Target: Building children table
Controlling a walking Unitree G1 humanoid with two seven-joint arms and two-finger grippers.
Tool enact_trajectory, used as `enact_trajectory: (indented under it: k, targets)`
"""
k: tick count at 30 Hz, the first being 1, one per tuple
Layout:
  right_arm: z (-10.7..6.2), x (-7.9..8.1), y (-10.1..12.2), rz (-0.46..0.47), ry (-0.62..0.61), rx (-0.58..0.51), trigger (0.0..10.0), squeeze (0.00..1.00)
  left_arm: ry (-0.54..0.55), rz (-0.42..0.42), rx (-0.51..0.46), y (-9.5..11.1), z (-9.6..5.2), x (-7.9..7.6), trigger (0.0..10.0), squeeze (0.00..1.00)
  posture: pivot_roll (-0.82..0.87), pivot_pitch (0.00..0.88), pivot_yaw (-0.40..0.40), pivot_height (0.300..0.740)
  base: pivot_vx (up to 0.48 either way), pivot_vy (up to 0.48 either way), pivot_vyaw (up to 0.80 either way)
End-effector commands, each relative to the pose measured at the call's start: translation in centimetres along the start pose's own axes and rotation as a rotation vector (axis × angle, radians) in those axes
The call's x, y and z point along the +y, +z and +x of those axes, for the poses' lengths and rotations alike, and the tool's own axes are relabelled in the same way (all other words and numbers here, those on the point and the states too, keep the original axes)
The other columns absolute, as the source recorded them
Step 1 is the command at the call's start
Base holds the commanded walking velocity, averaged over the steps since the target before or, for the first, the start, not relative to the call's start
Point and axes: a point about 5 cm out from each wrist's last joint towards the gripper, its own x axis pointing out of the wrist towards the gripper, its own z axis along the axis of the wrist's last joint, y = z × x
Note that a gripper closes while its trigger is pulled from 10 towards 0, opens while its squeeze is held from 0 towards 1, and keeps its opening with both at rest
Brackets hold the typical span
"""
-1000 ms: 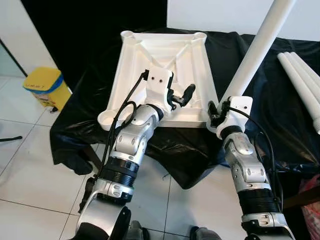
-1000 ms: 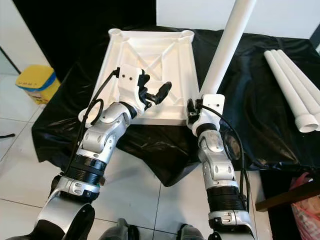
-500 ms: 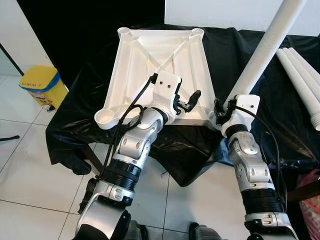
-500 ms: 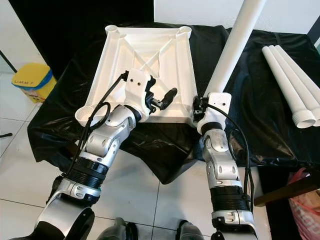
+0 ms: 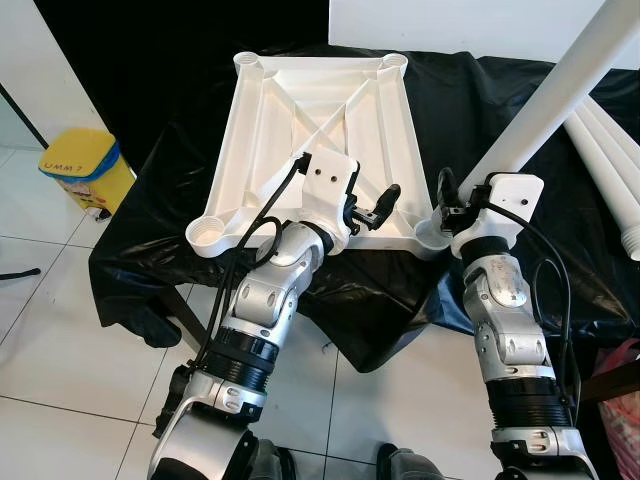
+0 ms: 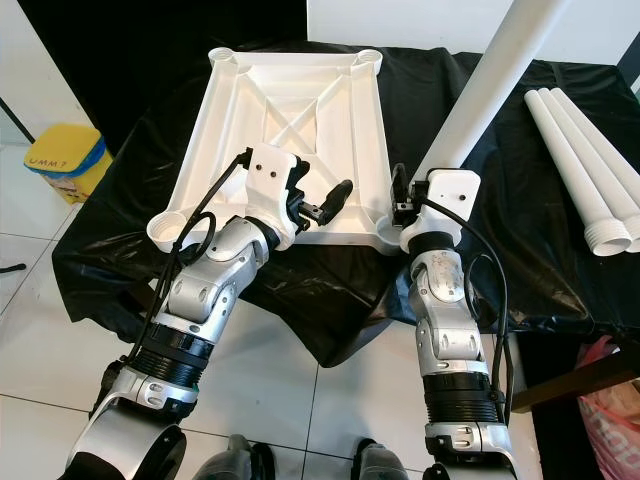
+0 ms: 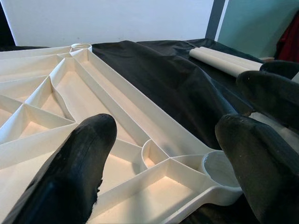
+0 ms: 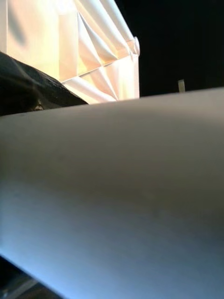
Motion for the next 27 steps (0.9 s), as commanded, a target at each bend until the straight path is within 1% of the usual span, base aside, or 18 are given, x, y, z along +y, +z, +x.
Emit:
enact_trajectory:
  k: [1,8,12,20,27]
  targets:
    - [-0.2,-0.1,0.1,0.007,0.002,-0.021,10.0,0.00,-0.072,-0.009,0.010,-0.3,-0.2,-0.6,10.0,0.00,-0.05,0.121,-0.021,0.740,0.266,0.000,0.00]
    - [-0.3,0.1,0.0,0.014,0.017,-0.031,10.0,0.00,-0.074,-0.010,0.009,-0.2,-0.3,-0.7,10.0,0.00,-0.05,0.114,-0.023,0.740,0.268,0.000,0.00]
    - [-0.4,0.2,-0.1,0.016,0.022,-0.029,10.0,0.00,-0.084,0.005,0.025,-0.4,-0.3,-0.9,10.0,0.00,-0.05,0.112,-0.023,0.740,0.000,0.000,0.00]
    - [-0.4,0.3,-0.3,0.019,0.035,-0.023,10.0,0.00,-0.145,0.008,0.003,-0.3,-0.6,-1.8,10.0,0.00,-0.05,0.109,-0.022,0.740,0.000,0.000,0.00]
    - [-0.5,0.3,-0.3,0.020,0.040,-0.024,10.0,0.00,-0.155,0.009,-0.002,-0.2,-0.6,-1.9,10.0,0.00,-0.05,0.110,-0.022,0.740,0.000,0.000,0.00]
